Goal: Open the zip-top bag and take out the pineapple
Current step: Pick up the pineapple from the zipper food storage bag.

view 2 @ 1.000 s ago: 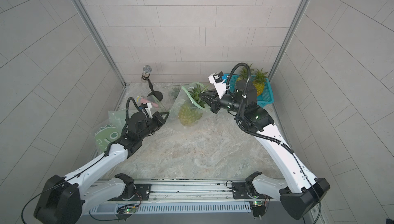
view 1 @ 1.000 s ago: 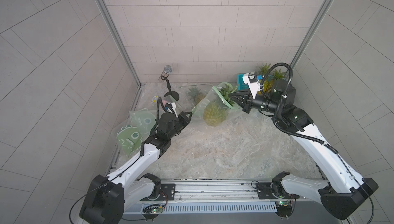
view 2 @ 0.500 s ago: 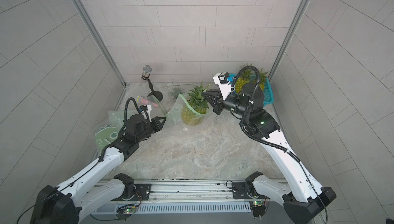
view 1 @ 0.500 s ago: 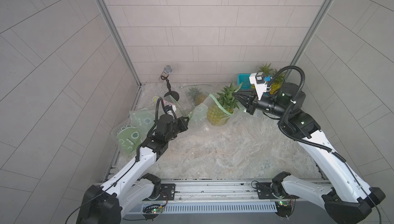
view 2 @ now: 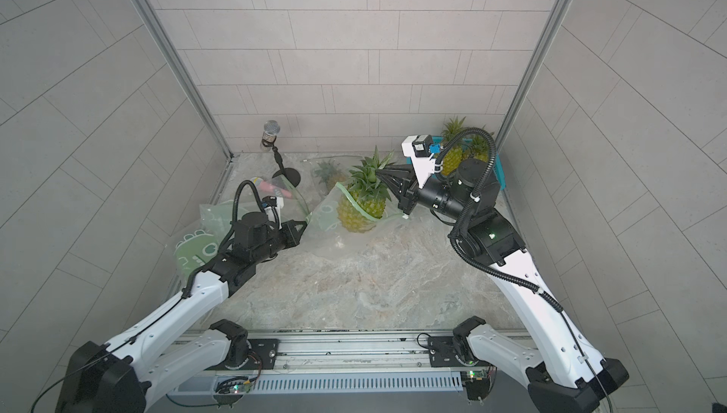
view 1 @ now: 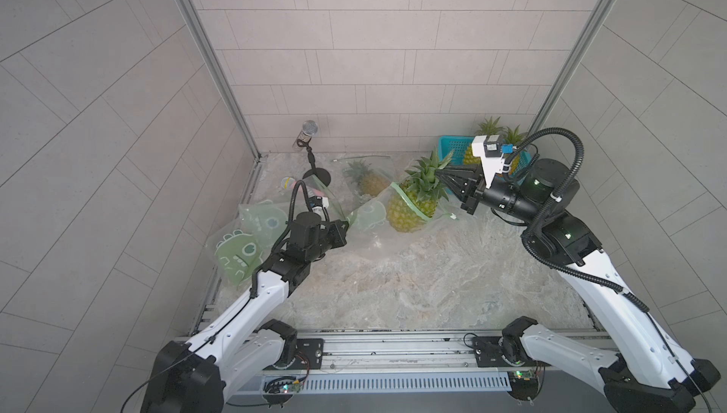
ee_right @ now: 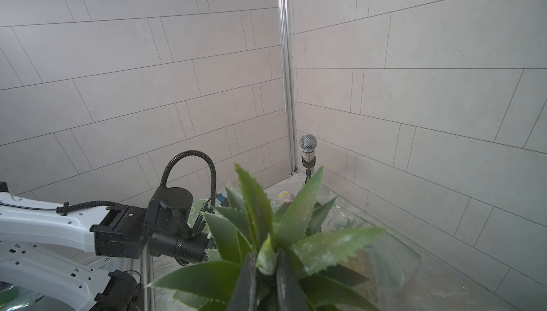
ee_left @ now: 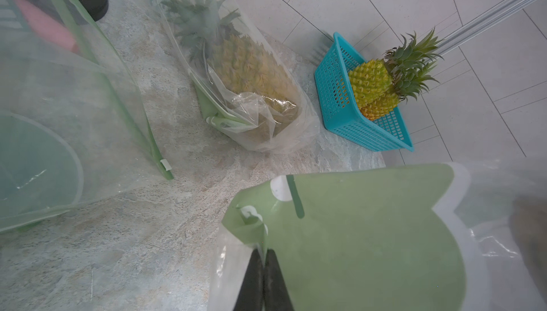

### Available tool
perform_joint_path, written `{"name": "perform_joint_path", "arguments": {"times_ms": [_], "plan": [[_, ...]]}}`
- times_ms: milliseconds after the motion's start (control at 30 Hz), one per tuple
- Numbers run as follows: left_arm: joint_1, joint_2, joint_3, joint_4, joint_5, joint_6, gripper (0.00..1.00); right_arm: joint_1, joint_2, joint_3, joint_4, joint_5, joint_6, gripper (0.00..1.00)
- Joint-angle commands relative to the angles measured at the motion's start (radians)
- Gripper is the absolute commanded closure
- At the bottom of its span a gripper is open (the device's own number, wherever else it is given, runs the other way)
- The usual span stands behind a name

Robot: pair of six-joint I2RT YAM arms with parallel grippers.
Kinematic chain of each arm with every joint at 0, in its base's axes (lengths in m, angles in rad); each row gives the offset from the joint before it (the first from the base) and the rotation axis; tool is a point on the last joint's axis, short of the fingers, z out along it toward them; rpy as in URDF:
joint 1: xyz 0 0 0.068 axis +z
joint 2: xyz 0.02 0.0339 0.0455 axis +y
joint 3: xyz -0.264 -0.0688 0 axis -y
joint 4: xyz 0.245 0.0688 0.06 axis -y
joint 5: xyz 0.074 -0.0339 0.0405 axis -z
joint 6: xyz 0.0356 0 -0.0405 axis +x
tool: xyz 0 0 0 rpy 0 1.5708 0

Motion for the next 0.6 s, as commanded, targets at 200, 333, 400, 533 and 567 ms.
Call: {"name": "perform_joint_path", "arguments": {"times_ms": [200,333,400,533,567], "plan": [[0.008,-0.019,-0.020,-0.026,-0.030,0.043,1.00,-0.003,-0.055,0.018,0.156,0.009,0.014,1.00],[0.010,-0.023,-0.024,-0.033,-0.043,0.045,1.00,-0.003,-0.062,0.017,0.157,0.015,0.012,1.00],[0.011,-0.027,-0.027,-0.036,-0.053,0.045,1.00,-0.004,-0.065,0.016,0.157,0.021,0.011,1.00],[0.014,-0.040,-0.037,-0.045,-0.082,0.042,1.00,-0.005,-0.075,0.016,0.156,0.035,0.007,1.00],[0.015,-0.046,-0.040,-0.048,-0.091,0.038,1.00,-0.004,-0.078,0.016,0.156,0.039,0.005,1.00]]}}
